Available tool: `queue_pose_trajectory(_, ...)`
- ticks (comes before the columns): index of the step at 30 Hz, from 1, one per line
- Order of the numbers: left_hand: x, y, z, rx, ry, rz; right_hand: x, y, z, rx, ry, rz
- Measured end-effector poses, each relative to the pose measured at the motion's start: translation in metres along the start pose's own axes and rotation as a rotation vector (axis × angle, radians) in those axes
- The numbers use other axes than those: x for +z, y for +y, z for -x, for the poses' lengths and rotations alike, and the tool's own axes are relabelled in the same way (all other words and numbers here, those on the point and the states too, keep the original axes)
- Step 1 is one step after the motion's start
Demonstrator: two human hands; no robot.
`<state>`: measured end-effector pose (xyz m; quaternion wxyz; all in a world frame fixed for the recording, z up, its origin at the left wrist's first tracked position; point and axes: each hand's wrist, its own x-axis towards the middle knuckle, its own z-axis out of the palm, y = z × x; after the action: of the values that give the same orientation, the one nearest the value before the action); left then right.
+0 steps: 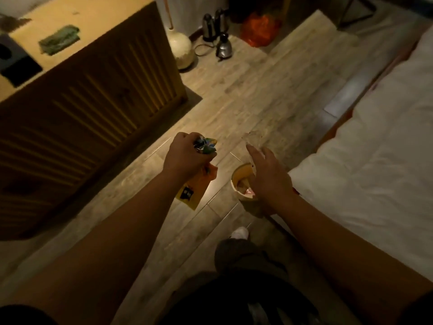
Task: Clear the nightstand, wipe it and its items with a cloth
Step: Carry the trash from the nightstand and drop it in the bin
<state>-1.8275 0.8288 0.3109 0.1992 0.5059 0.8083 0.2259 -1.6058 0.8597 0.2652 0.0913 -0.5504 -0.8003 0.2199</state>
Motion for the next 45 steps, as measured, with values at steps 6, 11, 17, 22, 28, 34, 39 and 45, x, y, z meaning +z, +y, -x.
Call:
queue_pose_trajectory(6, 0.043, 0.015, -0.085, 0.145, -0.135, -0.045, 0.016, 0.046, -0.054, 0.267, -0.012, -0.031)
queue_pose_trajectory(11, 0.094, 0.017, -0.136, 0.263, -0.314, -0.093, 0.032, 0.068, -0.076, 0.400, 0.025, -0.030)
queue_pose_trajectory(17, 0.201, -0.006, -0.183, 0.368, -0.456, -0.026, 0.107, 0.095, -0.097, 0.610, 0.115, -0.184)
queue_pose_trajectory(22, 0.304, -0.046, -0.216, 0.440, -0.523, 0.024, 0.197, 0.115, -0.123, 0.712, 0.101, -0.273)
queue_pose_trajectory(28, 0.403, -0.099, -0.240, 0.468, -0.557, 0.092, 0.296, 0.153, -0.157, 0.874, 0.187, -0.499)
queue_pose_trajectory(34, 0.488, -0.140, -0.241, 0.483, -0.590, 0.142, 0.373, 0.199, -0.173, 1.026, 0.281, -0.632)
queue_pose_trajectory(39, 0.529, -0.161, -0.234, 0.503, -0.674, 0.167, 0.414, 0.221, -0.174, 1.096, 0.300, -0.717)
queue_pose_trajectory(45, 0.540, -0.167, -0.224, 0.514, -0.817, 0.083, 0.419, 0.232, -0.174, 1.130, 0.343, -0.721)
